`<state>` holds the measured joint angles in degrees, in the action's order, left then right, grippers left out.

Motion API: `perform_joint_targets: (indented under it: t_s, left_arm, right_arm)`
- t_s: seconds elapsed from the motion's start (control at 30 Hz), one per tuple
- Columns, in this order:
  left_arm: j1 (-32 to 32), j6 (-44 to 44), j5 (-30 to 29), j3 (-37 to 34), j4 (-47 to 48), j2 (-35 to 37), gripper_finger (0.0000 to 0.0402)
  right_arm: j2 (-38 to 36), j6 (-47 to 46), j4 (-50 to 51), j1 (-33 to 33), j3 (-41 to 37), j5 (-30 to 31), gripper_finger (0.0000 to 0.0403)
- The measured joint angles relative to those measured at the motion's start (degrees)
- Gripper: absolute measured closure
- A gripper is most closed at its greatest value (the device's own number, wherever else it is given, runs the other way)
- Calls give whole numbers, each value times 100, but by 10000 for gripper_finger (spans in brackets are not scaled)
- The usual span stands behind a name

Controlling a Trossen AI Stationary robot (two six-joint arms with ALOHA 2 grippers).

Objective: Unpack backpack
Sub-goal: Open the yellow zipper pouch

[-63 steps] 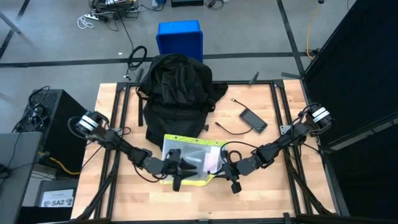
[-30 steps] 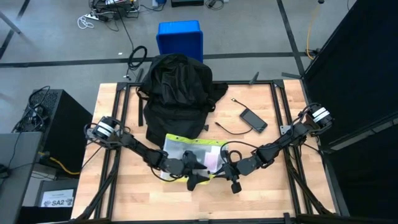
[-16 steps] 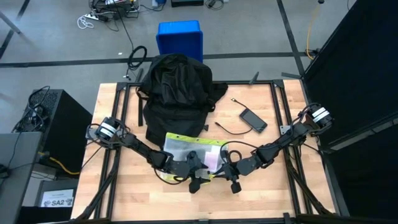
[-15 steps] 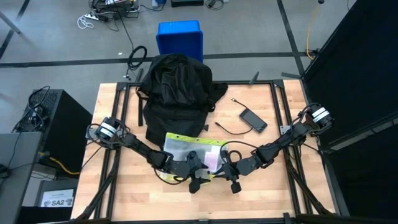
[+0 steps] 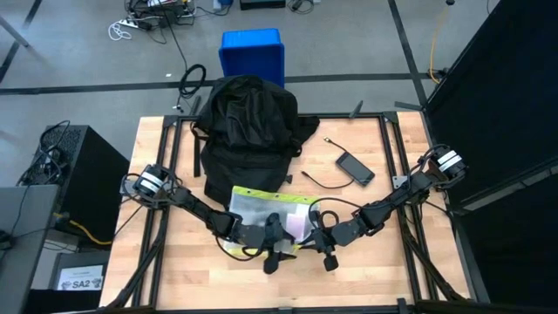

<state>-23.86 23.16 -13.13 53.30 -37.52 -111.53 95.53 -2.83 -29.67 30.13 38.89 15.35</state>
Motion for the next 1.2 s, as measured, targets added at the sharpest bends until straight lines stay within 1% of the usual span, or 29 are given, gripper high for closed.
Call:
perform_joint_targets:
  t_s: [0.13, 0.33, 0.43, 0.57, 0.73, 0.77, 1.03, 1.2]
  left_arm:
    - [7, -82, 57, 0, 174, 2, 173]
    - [24, -406, 65, 0, 172, 7, 212]
    - [24, -540, 127, 0, 173, 9, 241]
    - [24, -785, 318, 0, 257, 11, 295]
    - [24, -966, 594, 0, 328, 13, 385]
    - [24, -966, 639, 0, 355, 13, 392]
    - [17, -1098, 771, 0, 379, 13, 400]
    - [-35, -1106, 1086, 0, 376, 13, 401]
  right_arm:
    - [0, 0, 3, 0, 0, 0, 403]
    - [0, -2, 22, 0, 0, 0, 403]
    - [0, -2, 24, -2, 0, 0, 403]
    - [0, -2, 28, -37, 0, -2, 403]
    - [0, -13, 48, -59, 0, -4, 403]
    - [0, -20, 59, -59, 0, -2, 403]
    - [0, -65, 76, -59, 0, -2, 403]
    - [0, -66, 76, -59, 0, -2, 403]
